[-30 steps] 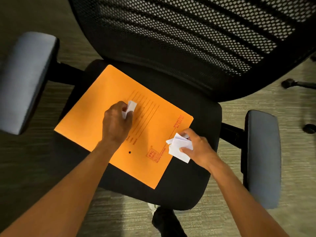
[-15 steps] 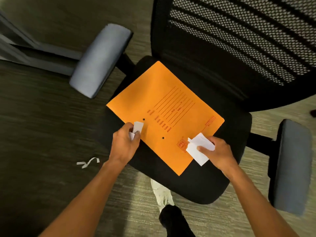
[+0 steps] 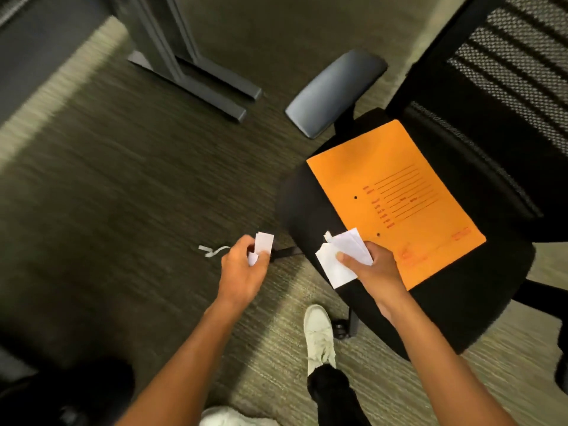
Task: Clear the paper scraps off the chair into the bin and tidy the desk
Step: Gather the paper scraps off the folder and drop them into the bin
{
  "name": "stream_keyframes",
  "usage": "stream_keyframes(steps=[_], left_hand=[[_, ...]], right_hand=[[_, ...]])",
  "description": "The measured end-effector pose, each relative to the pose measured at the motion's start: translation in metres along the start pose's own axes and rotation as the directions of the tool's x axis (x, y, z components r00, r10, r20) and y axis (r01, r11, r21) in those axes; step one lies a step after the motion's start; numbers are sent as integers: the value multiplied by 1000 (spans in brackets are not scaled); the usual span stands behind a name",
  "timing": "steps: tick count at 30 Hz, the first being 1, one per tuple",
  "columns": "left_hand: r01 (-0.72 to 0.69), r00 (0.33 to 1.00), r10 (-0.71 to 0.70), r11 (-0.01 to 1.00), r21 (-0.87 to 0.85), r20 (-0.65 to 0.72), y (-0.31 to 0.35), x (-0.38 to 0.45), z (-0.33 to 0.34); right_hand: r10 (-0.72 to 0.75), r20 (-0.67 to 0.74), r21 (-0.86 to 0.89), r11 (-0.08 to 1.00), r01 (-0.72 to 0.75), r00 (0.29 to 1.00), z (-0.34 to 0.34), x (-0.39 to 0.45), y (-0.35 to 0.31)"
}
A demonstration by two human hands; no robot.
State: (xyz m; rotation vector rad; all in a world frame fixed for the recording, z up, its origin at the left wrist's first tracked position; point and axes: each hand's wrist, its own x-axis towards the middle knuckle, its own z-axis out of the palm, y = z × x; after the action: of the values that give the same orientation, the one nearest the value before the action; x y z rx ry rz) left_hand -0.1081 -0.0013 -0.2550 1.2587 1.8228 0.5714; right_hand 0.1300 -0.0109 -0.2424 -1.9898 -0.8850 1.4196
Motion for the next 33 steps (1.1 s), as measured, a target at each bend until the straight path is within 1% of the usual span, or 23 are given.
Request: stream_keyframes(steps=[6, 10, 16, 19, 24, 26, 28, 31, 33], left_hand=[[143, 980, -153, 986, -82, -128, -76, -47, -58], [206, 960, -221, 973, -101, -171, -129, -86, -94], [316, 899, -347, 936, -153, -267, -195, -139, -150], [376, 858, -429, 900, -221, -283, -226, -167, -177], [437, 790, -521, 848, -299, -324, -286, -214, -219], [470, 747, -579, 808, -355, -327, -310, -233, -234], [481, 694, -620, 778, -403, -367, -335, -250, -248], [554, 627, -680, 732, -397, -379, -364, -268, -265], [572, 590, -711, 703, -423, -382, -382, -279, -277]], right_hand=[[5, 150, -26, 1000, -1, 989, 89, -31, 0], [22, 218, -30, 999, -16, 976, 150, -63, 7], [51, 359, -99, 995, -16, 932, 244, -122, 18], [73, 421, -129, 991, -20, 904, 291, -154, 26], [115, 507, -195, 981, -16, 854, 370, -209, 39], [123, 546, -212, 977, -5, 828, 400, -231, 45], [121, 583, -227, 974, 18, 803, 430, -254, 51], [135, 616, -251, 967, 31, 776, 468, -284, 59], [109, 635, -271, 959, 88, 764, 492, -302, 65]])
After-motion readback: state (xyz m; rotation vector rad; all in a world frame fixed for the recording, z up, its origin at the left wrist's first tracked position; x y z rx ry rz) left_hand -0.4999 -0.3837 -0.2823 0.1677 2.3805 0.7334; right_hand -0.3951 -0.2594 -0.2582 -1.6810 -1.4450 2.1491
